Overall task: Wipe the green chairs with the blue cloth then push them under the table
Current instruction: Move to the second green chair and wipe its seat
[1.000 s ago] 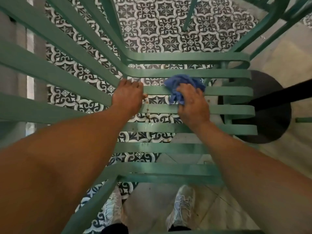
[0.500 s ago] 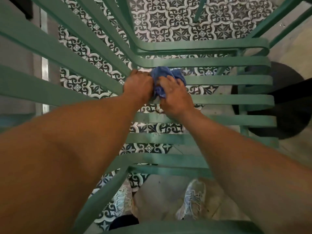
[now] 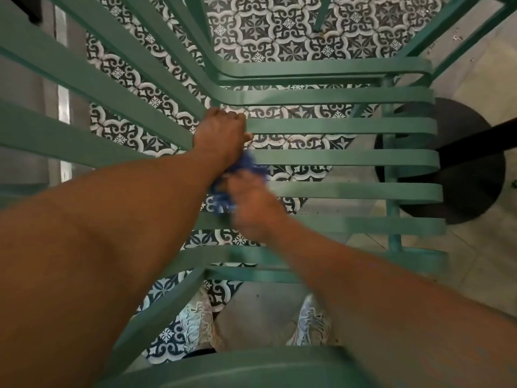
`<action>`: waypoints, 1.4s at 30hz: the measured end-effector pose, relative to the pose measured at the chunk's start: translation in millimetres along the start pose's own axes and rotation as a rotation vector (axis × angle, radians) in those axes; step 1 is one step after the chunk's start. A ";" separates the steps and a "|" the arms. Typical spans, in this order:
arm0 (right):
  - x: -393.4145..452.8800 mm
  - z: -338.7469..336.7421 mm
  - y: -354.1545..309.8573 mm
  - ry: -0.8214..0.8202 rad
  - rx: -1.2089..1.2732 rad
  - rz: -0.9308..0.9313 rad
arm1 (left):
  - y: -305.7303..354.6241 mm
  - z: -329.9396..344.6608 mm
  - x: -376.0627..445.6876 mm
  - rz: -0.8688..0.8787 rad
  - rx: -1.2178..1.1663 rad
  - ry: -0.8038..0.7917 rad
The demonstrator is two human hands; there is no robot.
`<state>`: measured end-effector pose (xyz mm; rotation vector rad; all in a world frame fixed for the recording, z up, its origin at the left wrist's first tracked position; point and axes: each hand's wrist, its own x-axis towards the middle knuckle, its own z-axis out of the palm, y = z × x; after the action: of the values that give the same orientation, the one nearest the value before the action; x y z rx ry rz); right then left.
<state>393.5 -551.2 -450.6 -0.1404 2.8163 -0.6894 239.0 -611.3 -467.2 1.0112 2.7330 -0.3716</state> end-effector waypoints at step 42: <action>-45.6 5.7 -32.6 -0.308 -0.284 -0.619 | -1.4 -7.8 -9.4 -0.037 -0.027 -0.041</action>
<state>440.2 -575.8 -430.9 -1.0972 2.5381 -0.3251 244.3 -615.6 -457.0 0.9372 2.7155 -0.3558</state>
